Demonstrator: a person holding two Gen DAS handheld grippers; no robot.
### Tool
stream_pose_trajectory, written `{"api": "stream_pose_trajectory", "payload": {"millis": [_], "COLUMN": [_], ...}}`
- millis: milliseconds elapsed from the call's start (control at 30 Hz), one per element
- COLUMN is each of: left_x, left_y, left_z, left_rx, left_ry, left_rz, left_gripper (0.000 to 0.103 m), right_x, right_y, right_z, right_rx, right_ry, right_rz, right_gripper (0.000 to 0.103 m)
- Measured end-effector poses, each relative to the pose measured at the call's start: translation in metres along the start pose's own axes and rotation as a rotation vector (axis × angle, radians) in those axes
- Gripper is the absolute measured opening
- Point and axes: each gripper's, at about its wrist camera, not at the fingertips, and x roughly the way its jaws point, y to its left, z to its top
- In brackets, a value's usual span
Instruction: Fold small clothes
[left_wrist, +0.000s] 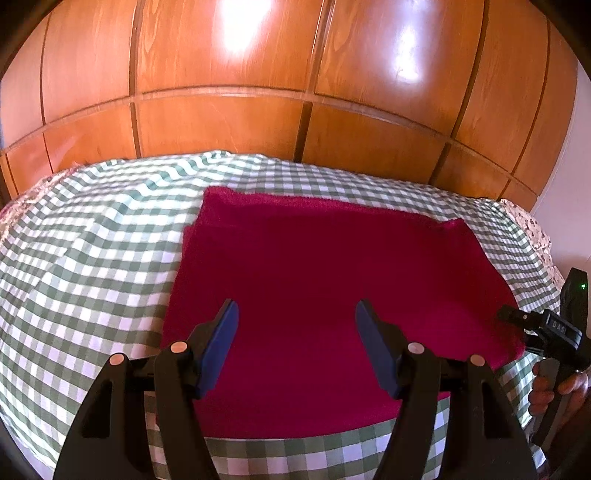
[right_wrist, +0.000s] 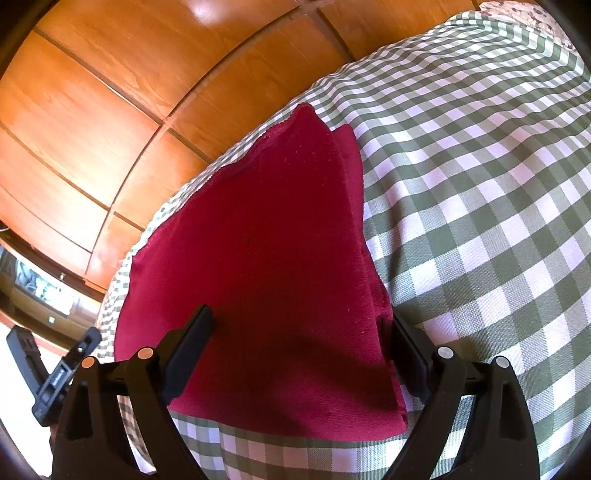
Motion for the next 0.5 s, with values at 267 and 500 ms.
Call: {"api": "stream_pose_trajectory", "payload": {"millis": [267,500], "left_x": [0.014,0.037], "left_y": [-0.010,-0.011], "left_z": [-0.007,-0.010], "left_rx": [0.030,0.050], "left_ry": [0.056,0.113], "left_rz": [-0.005,0.015], "left_gripper": [0.065,0.065], "right_x": [-0.003,-0.008], "right_y": [-0.003,-0.007], "right_z": [0.001,-0.001], "right_rx": [0.015,0.030], "right_ry": [0.000,-0.007], "right_rz": [0.024,0.036], "right_gripper": [0.089,0.076]}}
